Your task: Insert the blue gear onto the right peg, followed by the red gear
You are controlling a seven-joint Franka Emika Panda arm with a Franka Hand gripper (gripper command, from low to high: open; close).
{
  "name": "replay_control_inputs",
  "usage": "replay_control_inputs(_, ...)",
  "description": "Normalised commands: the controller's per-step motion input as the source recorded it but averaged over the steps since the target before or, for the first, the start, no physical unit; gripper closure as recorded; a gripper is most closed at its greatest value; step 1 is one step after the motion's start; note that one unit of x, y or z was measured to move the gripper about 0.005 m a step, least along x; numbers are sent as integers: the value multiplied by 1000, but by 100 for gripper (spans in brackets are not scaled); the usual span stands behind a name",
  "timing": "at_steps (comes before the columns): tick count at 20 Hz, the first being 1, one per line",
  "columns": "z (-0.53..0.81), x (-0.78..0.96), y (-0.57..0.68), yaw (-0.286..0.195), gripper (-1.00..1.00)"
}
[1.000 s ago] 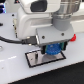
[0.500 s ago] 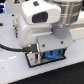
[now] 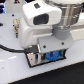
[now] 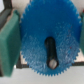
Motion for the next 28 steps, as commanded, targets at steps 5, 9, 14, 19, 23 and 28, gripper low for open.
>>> replay_control_inputs(5, 409, -286, 100, 0, -100)
replay_control_inputs(9, 272, -462, 225, 0, -100)
replay_control_inputs(14, 87, -653, 269, 0, -100)
replay_control_inputs(19, 22, -805, 145, 0, -100)
replay_control_inputs(23, -19, -793, 107, 0, -100)
replay_control_inputs(28, -23, -427, 86, 0, -100)
